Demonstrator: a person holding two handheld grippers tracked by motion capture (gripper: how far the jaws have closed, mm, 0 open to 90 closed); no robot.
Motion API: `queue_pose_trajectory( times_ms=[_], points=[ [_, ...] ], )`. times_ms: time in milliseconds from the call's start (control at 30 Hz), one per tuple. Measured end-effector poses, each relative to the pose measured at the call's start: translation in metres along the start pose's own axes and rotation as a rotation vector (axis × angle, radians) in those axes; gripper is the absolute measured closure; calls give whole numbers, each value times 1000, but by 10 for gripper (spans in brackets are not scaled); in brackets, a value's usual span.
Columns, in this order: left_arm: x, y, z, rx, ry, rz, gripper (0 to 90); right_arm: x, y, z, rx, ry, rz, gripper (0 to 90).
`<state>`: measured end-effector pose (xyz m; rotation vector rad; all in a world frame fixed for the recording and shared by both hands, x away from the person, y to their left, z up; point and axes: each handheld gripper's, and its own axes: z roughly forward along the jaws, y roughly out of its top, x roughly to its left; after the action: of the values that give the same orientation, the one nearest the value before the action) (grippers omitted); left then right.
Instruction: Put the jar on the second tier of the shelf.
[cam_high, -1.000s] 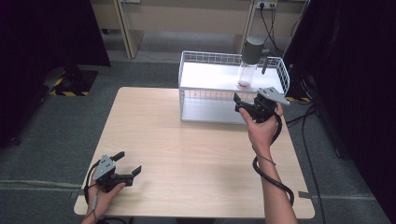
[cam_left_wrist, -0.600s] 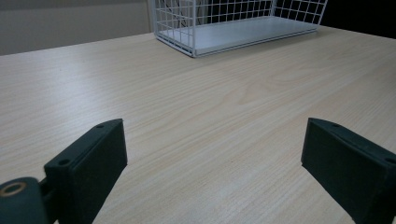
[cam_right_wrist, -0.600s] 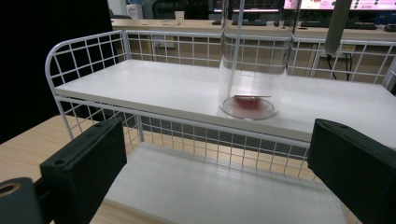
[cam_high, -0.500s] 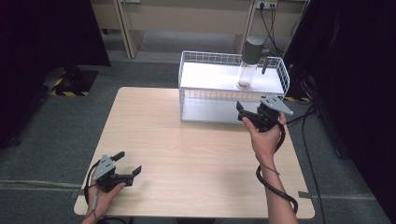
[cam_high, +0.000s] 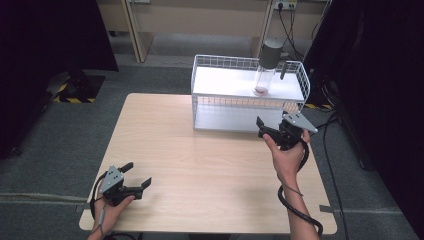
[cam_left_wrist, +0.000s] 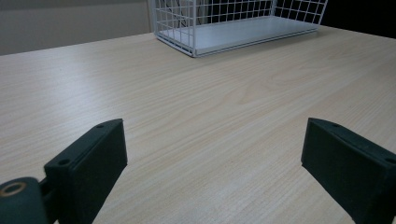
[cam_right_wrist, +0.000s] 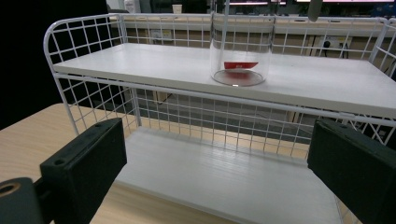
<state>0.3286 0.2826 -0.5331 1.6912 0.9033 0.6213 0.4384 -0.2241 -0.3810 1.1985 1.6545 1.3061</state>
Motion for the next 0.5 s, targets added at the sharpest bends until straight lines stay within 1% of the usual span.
queue_pose_trajectory(
  times_ms=[500],
  points=[
    [0,0,0,0,2,-1,63,-5,-17,-15,7,-6,8,48]
  ],
)
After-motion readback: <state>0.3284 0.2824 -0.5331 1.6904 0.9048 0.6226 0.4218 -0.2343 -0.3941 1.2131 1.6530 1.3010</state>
